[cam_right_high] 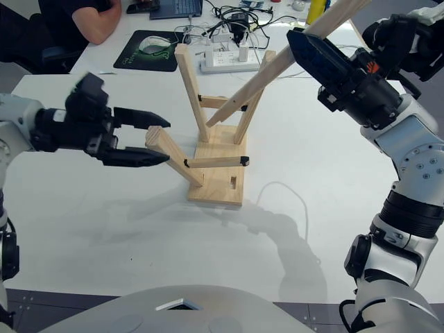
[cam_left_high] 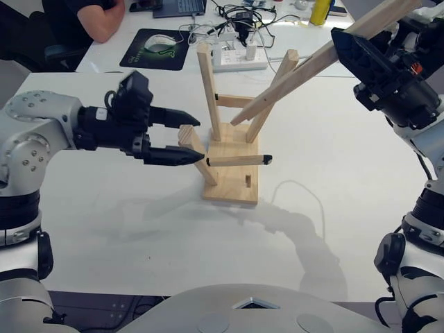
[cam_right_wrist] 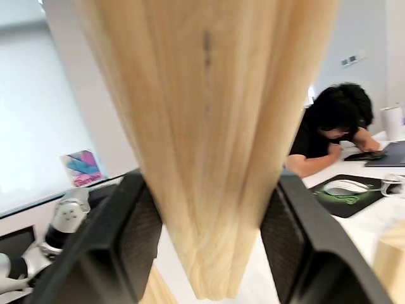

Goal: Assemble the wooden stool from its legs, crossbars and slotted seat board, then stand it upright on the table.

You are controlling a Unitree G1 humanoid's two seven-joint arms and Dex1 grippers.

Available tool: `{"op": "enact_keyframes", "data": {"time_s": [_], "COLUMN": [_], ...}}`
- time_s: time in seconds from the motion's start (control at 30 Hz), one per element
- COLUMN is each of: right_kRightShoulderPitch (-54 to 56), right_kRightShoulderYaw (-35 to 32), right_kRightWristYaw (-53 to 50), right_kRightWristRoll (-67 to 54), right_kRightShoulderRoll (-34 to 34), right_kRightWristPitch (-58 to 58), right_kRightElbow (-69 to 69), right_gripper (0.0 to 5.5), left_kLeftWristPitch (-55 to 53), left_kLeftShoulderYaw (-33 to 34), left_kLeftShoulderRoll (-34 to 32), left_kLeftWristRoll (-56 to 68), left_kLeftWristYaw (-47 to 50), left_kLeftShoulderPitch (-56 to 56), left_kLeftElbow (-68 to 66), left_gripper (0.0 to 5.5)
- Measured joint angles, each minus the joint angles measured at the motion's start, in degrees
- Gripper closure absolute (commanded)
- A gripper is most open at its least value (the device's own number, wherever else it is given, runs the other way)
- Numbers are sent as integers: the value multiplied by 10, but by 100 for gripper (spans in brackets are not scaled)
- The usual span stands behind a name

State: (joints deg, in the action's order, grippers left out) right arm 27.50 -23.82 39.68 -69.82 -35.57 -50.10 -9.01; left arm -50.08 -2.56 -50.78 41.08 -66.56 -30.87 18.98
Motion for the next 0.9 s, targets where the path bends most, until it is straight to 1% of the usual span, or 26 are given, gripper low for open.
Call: {"op": "enact_keyframes", "data": {"time_s": [0.2, 0.37, 0.73, 0.9], "right_kRightShoulderPitch": [-24, -60, -161, -179], "right_kRightShoulderYaw": [7, 28, 35, 50], "right_kRightWristYaw": [35, 79, 208, 243], "right_kRightWristRoll": [68, 123, 155, 177], "right_kRightShoulderRoll": [-35, -53, -58, -32], "right_kRightWristPitch": [19, 40, 75, 127], "right_kRightElbow": [9, 12, 26, 29], "right_gripper": [340, 340, 340, 340], "left_kLeftWristPitch": [71, 89, 98, 104], "left_kLeftShoulderYaw": [-29, -30, -31, -32], "left_kLeftShoulderRoll": [0, 13, 15, 15], "left_kLeftWristRoll": [-74, -83, -92, -98], "left_kLeftWristYaw": [6, 7, -6, -22], "left_kLeftShoulderPitch": [5, 2, -5, -10], "left_kLeftElbow": [-21, -38, -64, -86], "left_gripper": [160, 160, 160, 160]}}
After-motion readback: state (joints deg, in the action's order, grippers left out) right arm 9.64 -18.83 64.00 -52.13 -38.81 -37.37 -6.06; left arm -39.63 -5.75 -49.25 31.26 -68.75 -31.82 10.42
